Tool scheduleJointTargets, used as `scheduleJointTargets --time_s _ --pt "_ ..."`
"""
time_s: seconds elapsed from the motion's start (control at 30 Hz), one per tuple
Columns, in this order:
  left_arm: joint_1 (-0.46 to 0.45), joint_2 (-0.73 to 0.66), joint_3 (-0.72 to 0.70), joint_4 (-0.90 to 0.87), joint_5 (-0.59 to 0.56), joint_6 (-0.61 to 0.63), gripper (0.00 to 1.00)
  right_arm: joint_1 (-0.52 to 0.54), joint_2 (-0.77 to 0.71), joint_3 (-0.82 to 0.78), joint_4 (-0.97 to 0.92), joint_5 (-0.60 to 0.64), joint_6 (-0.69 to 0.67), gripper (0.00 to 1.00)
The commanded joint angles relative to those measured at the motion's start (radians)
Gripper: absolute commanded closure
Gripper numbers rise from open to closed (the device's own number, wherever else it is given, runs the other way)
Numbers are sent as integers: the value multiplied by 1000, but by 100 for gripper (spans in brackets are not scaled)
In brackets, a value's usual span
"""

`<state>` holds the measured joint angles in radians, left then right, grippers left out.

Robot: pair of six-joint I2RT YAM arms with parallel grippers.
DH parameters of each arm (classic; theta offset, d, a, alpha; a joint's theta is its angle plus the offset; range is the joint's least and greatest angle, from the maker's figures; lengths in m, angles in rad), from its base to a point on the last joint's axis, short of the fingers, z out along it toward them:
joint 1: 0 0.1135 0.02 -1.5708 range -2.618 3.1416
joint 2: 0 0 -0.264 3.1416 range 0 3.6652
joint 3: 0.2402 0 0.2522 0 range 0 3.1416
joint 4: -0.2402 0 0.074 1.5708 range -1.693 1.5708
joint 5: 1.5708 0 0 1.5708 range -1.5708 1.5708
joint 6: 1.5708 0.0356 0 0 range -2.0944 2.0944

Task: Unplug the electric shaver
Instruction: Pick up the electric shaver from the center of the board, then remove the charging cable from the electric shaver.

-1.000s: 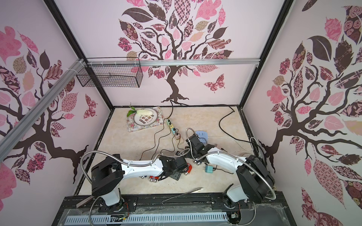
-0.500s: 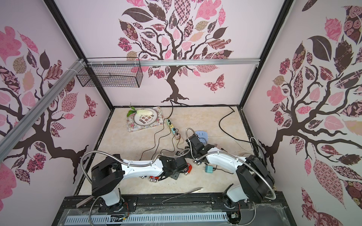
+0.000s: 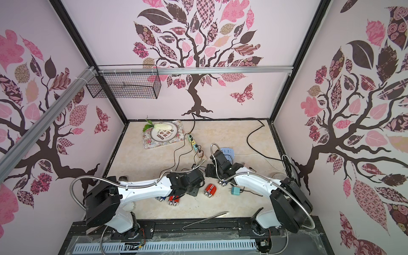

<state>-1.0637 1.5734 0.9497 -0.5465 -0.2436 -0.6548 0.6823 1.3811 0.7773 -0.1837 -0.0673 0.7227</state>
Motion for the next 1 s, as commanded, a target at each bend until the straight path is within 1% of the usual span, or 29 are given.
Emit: scheduleJointTargets --time_s 0.0,0.23,0.33,0.47,0.6,0.7,0.8,0.97 --pt "31 -67 -62 99 62 8 85 7 -35 -4 62 -92 27 37" --pt "43 -174 -134 221 150 37 86 7 -4 -28 175 -235 78 37" --pt "45 -214 -166 284 187 43 85 8 -12 -49 227 -282 107 37" --pt "54 -243 -196 334 223 50 85 7 -30 -64 235 -299 113 38" --pt "59 -250 -202 351 243 69 85 7 -39 -80 265 -342 125 40" --pt "62 -250 -202 364 256 77 85 7 -46 -93 283 -350 136 41" --pt "67 -251 -204 377 263 78 85 7 -49 -95 284 -351 136 44" --pt "72 -261 -221 396 274 68 85 7 -55 -100 286 -350 138 53"
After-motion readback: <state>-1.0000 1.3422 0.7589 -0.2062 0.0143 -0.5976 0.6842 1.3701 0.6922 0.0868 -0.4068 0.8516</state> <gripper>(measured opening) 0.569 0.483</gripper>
